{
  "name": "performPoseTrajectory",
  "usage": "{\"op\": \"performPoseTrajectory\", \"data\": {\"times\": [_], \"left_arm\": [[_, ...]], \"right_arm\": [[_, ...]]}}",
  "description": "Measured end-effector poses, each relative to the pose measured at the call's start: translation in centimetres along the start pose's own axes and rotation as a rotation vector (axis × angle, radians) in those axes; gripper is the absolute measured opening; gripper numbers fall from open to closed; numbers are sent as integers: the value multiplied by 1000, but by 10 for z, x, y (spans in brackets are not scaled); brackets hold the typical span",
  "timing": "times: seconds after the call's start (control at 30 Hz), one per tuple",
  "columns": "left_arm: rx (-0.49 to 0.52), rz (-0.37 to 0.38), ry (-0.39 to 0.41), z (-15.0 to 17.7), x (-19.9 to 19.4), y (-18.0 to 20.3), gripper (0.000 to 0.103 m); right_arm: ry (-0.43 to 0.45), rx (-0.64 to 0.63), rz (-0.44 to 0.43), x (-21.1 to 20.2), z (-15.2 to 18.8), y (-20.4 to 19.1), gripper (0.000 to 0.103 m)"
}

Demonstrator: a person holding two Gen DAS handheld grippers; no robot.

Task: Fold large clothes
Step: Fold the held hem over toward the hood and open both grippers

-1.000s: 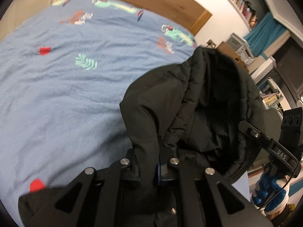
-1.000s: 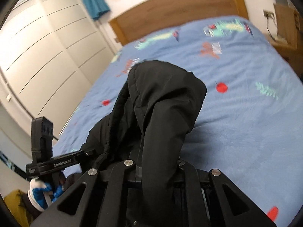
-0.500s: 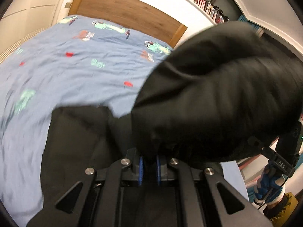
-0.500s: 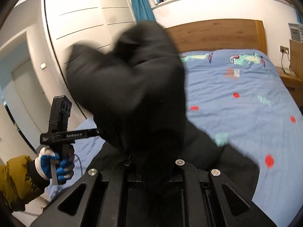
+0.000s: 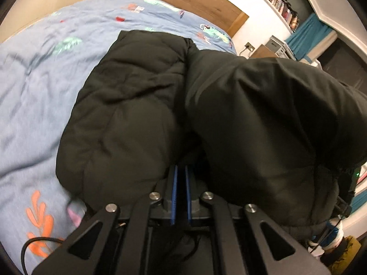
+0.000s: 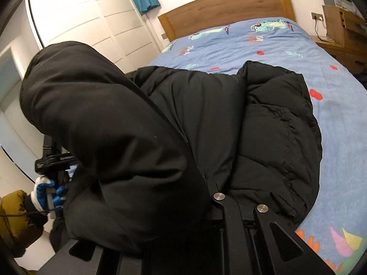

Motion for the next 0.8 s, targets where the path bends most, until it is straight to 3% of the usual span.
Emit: {"op": "performPoseTrajectory", "data": {"times": [0.23, 0.37, 0.43, 0.63, 0.8], "left_arm": [[24, -63, 2, 7, -9, 3, 8], [24, -78, 6, 19, -26, 18, 8], [26, -80, 7, 24, -34, 22, 8], [43, -81, 11, 27, -51, 35, 8], [58, -68, 35, 15, -65, 44, 8]], "right_arm": [[-19, -46, 60, 4, -2, 0, 23], [-33, -66, 94, -2, 6, -1, 46], [-42, -66, 107, -5, 12, 2, 53], [-59, -44, 143, -28, 31, 8, 53], [-45, -39, 192, -53, 19, 18, 53]]}}
Point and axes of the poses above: each gripper's, at about its wrist camera, not at the fingertips, and x roughly the way its jaws point, y to its right, z to its underside, the point moved 1 cm from there along x, roughly the way its jaws point, and after that the axes turned 7 degrees about -x, right-handed, at the moved point
